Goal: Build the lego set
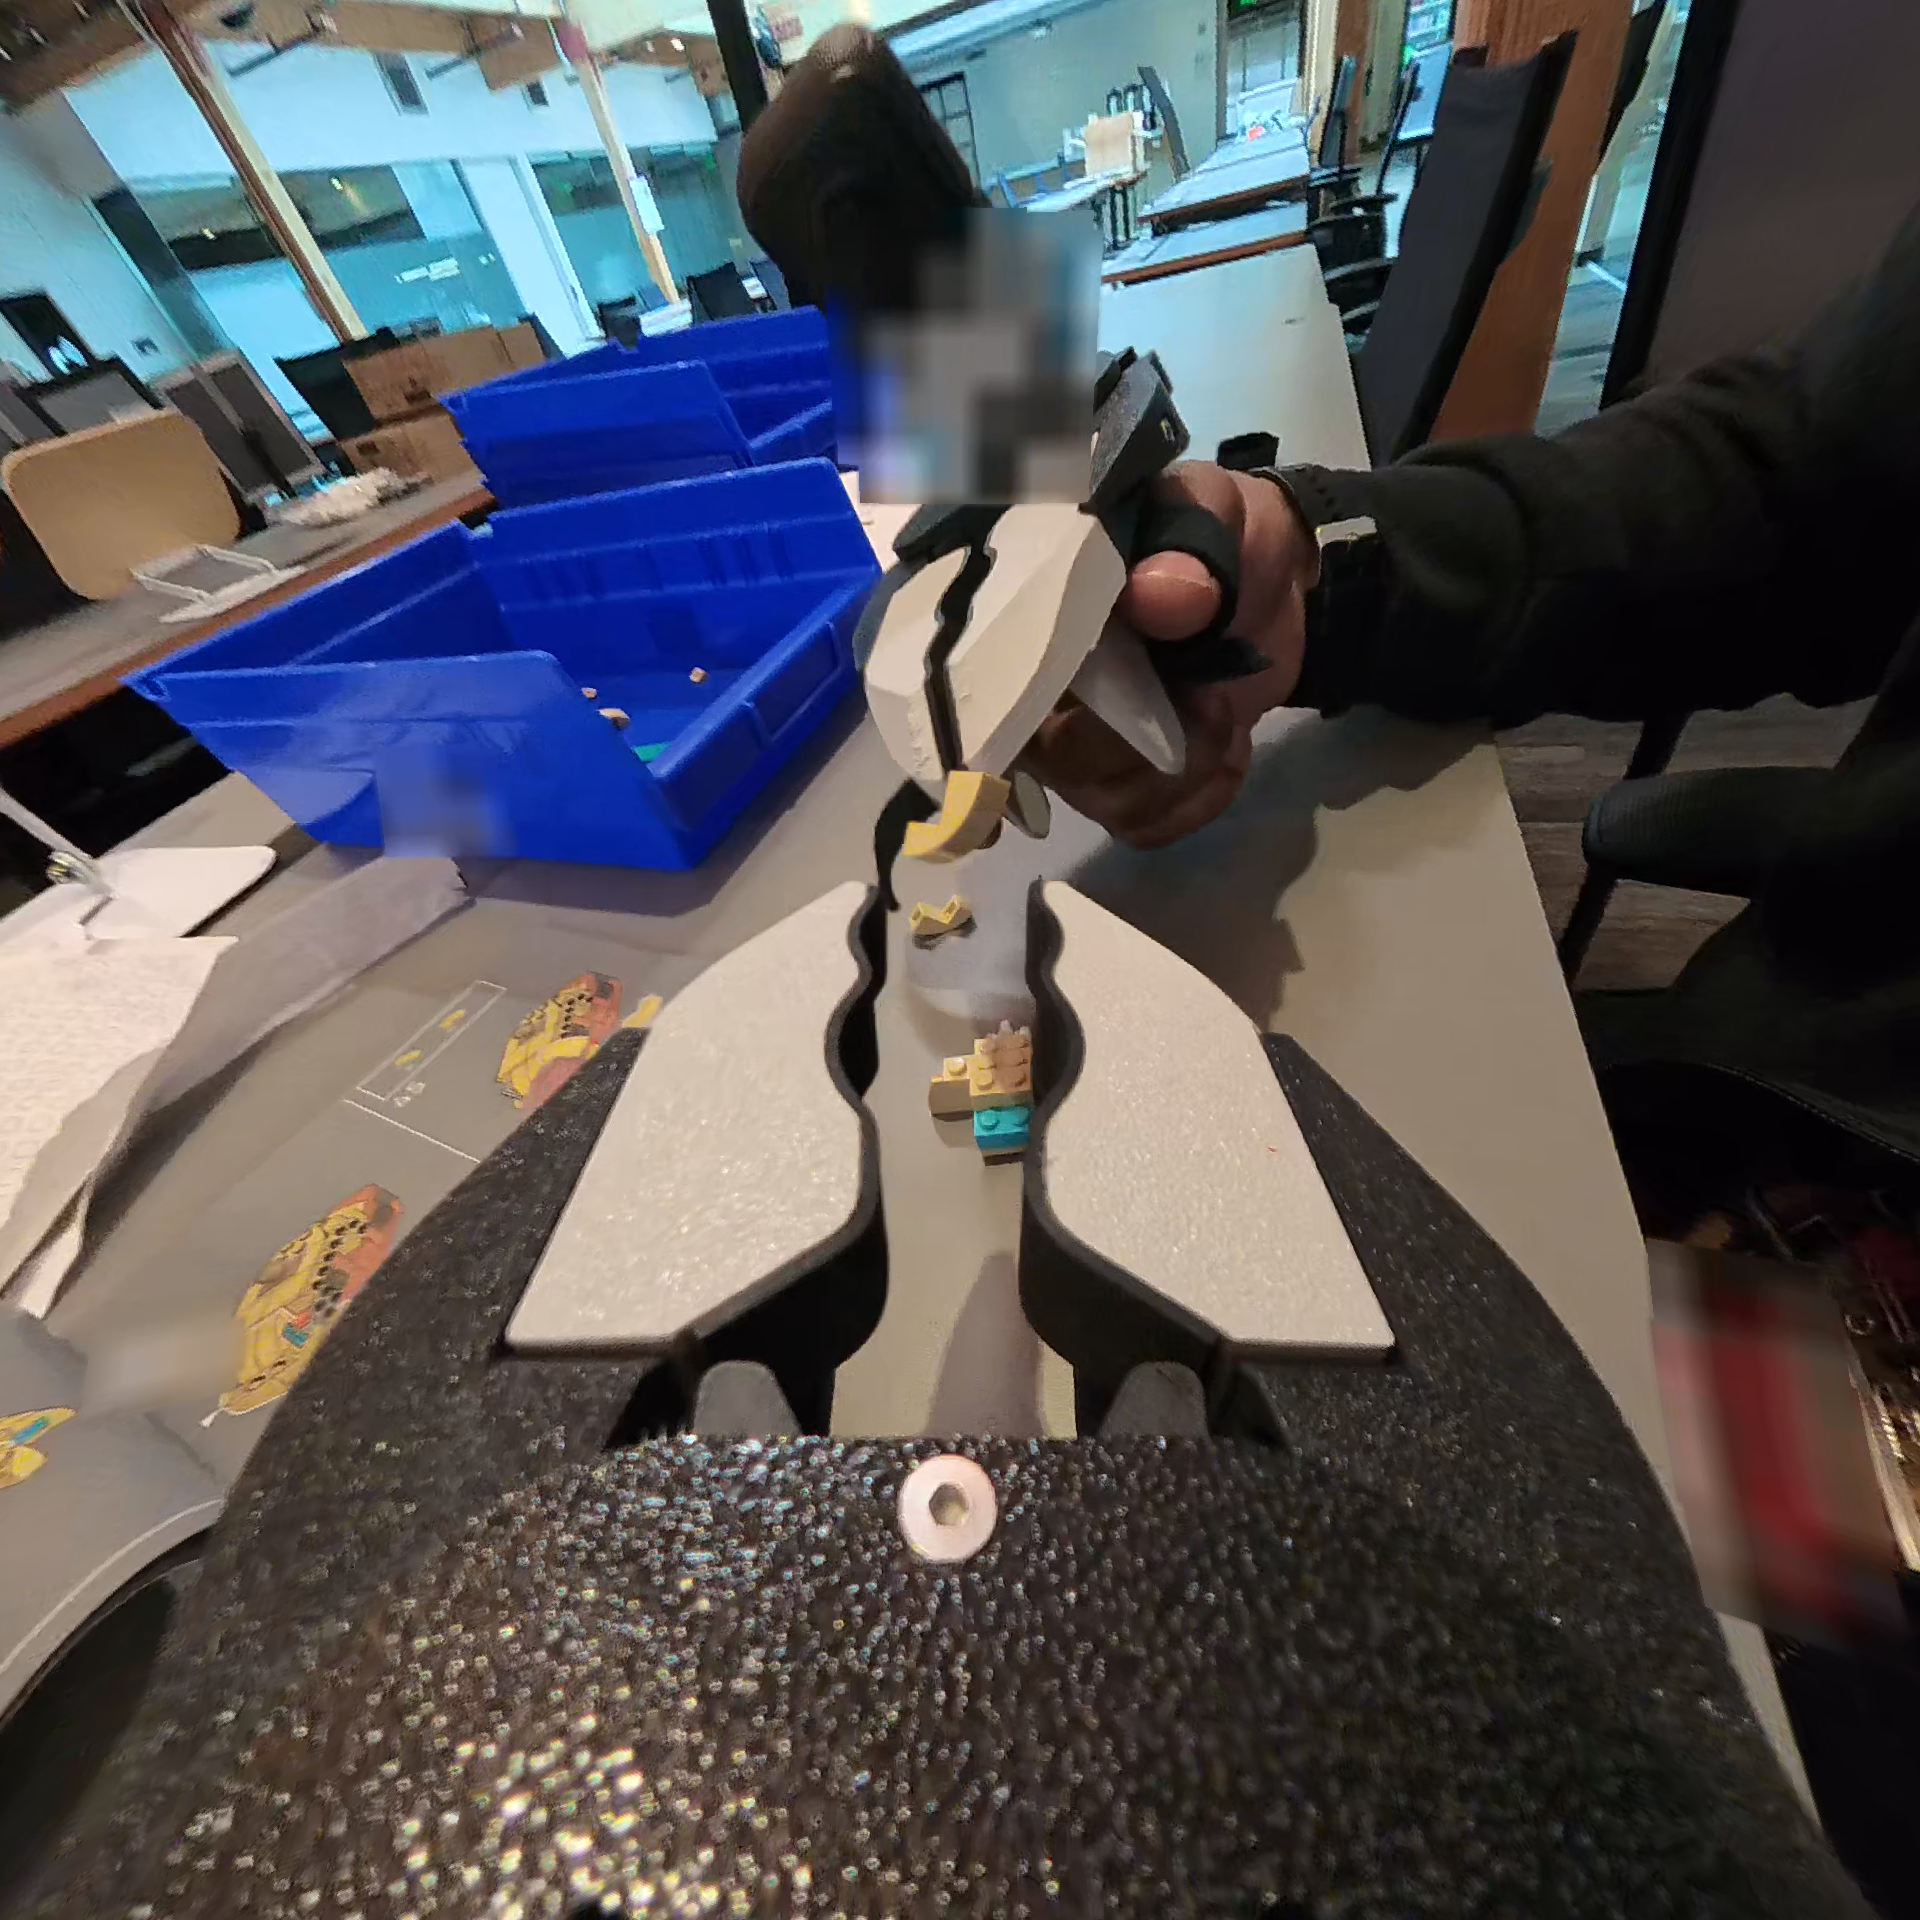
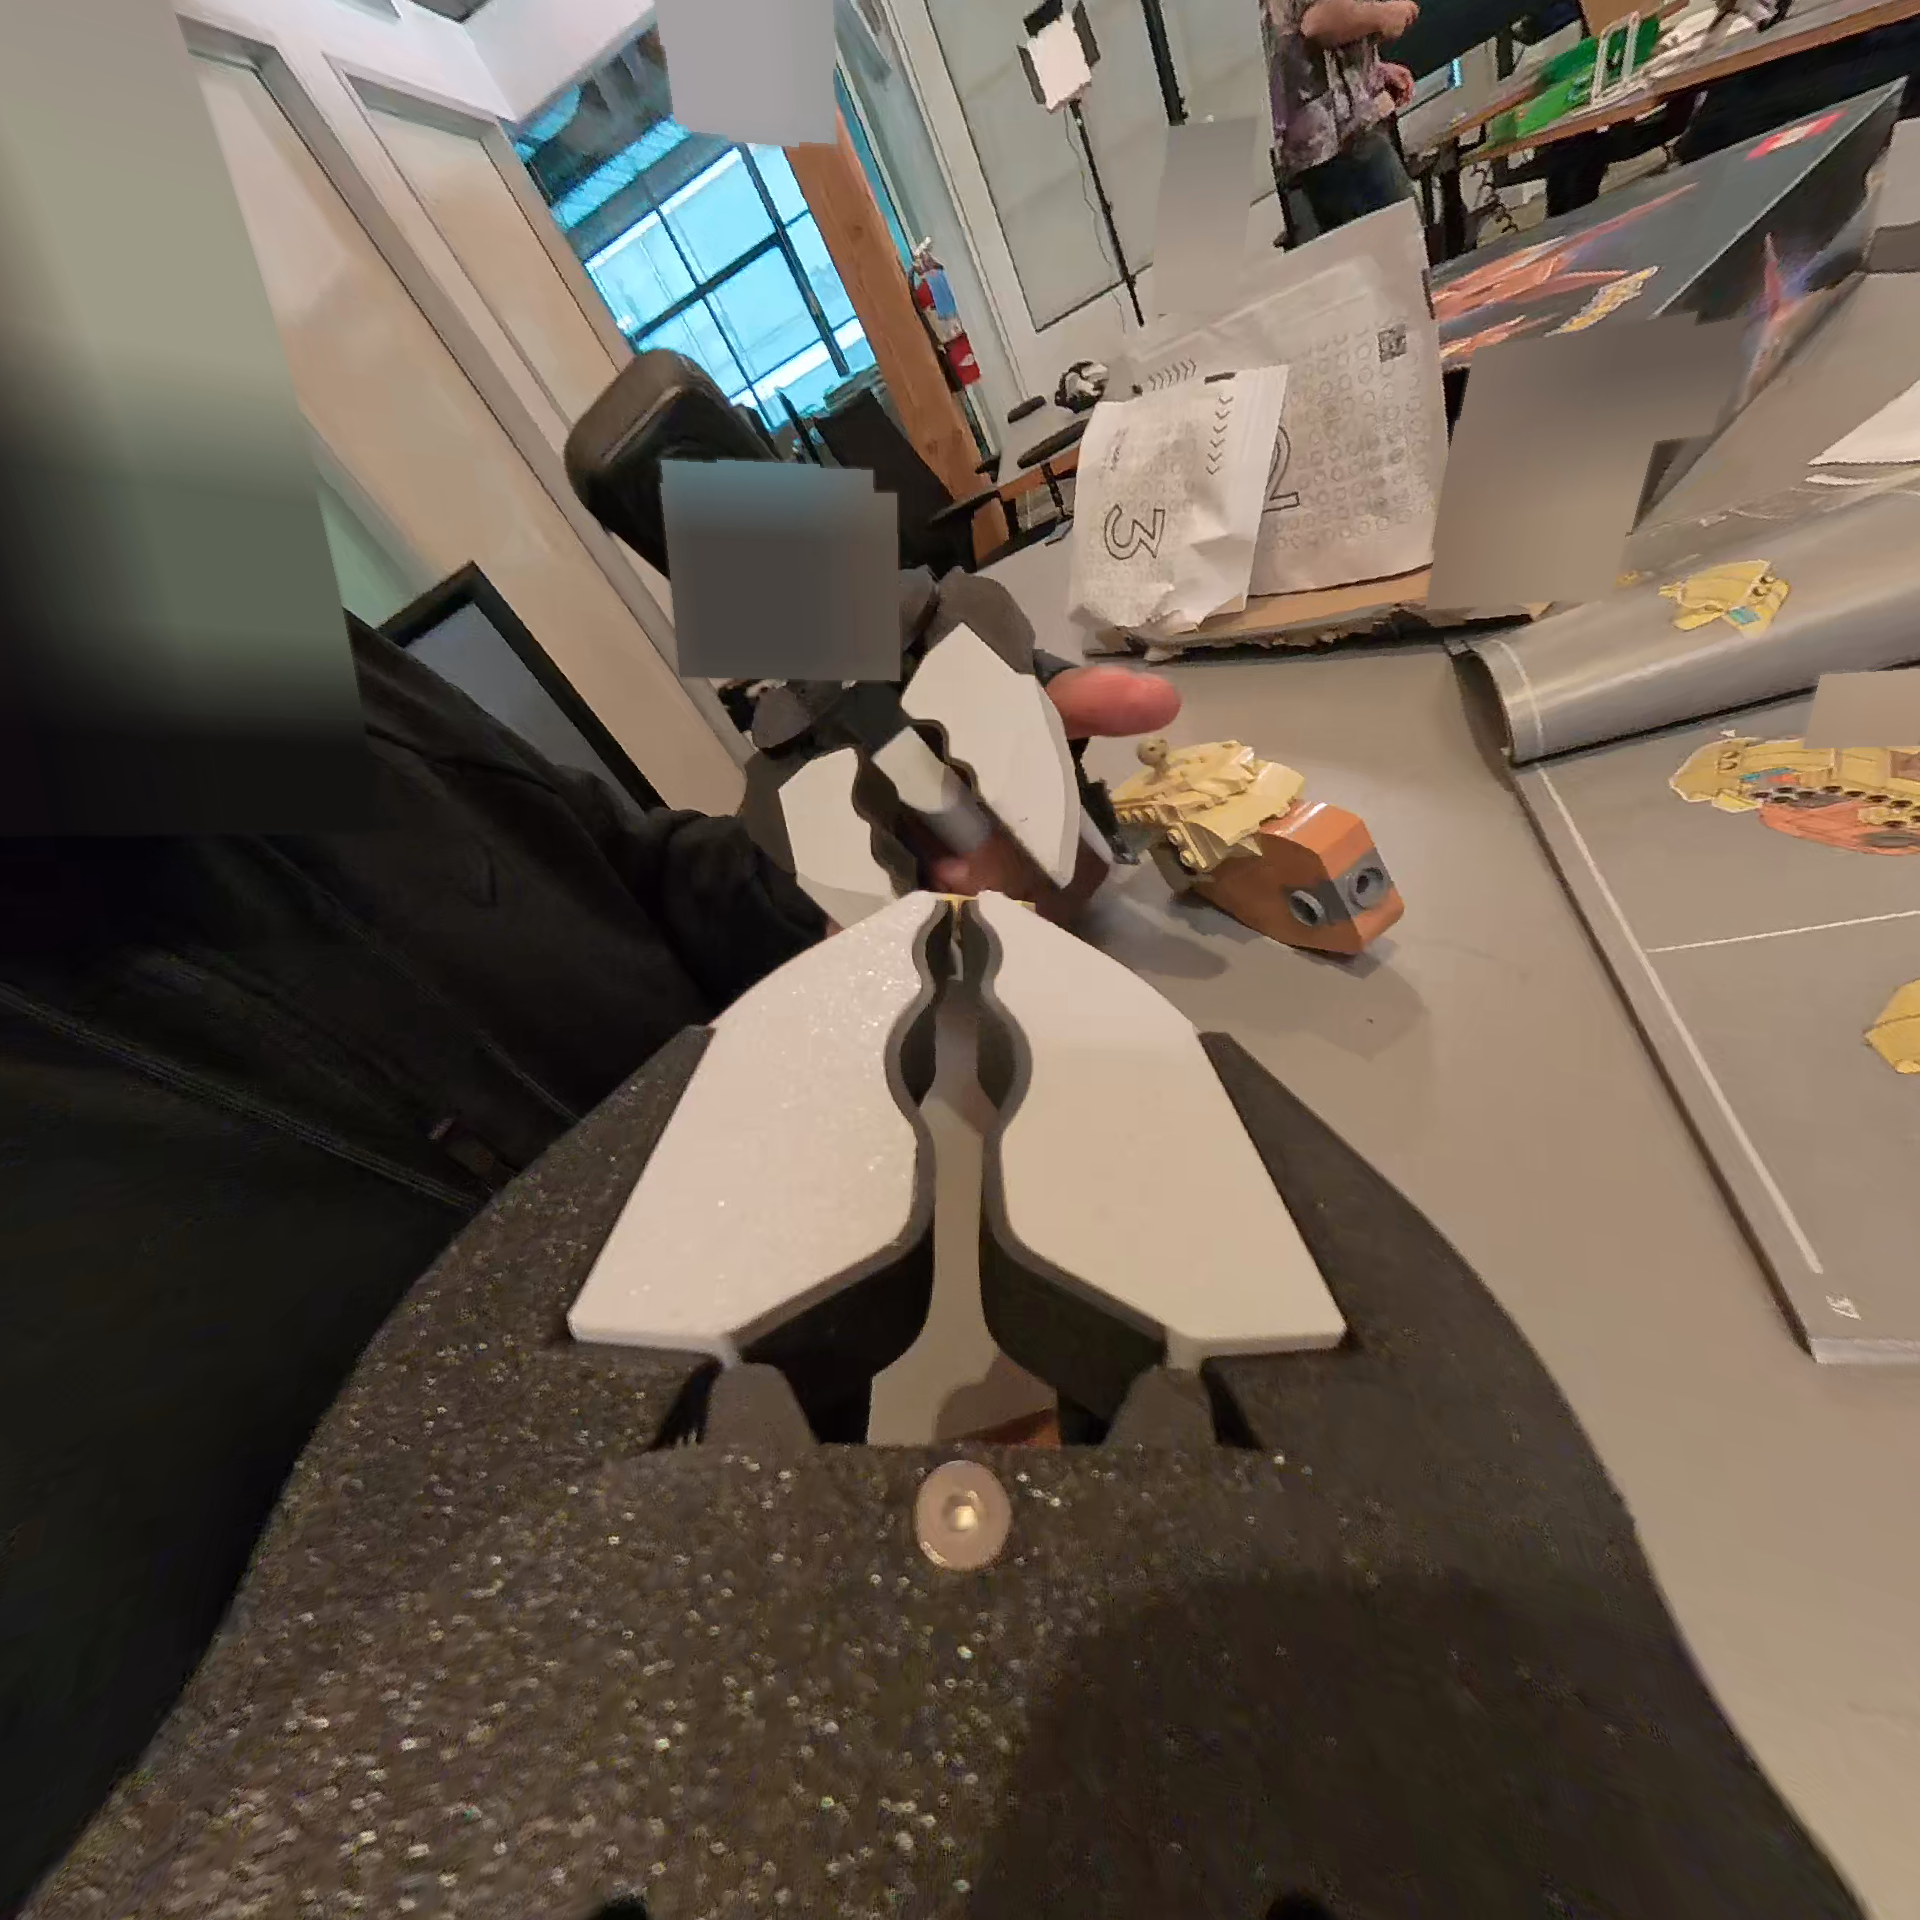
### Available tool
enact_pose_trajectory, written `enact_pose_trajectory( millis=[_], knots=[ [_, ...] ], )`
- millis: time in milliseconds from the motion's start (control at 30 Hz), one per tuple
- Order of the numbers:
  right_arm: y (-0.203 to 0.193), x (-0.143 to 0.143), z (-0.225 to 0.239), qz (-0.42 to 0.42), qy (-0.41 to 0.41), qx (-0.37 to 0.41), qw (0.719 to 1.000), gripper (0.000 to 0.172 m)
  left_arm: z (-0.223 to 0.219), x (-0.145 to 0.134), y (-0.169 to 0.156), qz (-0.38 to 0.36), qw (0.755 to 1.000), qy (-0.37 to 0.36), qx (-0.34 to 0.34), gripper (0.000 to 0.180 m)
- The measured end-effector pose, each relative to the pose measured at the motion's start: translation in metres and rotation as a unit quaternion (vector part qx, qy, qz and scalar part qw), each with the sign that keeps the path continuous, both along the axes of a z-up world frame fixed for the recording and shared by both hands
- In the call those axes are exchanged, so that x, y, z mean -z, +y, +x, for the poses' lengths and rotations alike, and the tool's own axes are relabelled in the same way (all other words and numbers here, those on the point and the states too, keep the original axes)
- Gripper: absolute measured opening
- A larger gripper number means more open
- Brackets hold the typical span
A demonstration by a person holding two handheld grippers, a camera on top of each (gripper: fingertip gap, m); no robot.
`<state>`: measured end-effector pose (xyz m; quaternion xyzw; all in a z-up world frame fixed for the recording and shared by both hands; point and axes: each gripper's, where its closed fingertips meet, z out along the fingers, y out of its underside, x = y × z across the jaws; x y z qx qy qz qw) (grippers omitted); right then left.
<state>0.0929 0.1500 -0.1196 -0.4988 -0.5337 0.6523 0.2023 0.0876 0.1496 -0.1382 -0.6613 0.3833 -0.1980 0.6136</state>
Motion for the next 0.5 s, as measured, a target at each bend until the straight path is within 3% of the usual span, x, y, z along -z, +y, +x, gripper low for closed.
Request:
enact_pose_trajectory(
  millis=[233, 500],
  knots=[
    [-0.009, 0.005, -0.006, -0.013, -0.016, -0.010, 1.000, 0.002, 0.004, -0.005, -0.003, 0.046, 0.999, 0.023, 0.000, 0.019],
    [-0.009, 0.002, -0.006, -0.009, -0.001, 0.003, 1.000, 0.007, 0.005, 0.000, -0.004, 0.049, 0.998, 0.043, -0.002, 0.012]
  ],
)
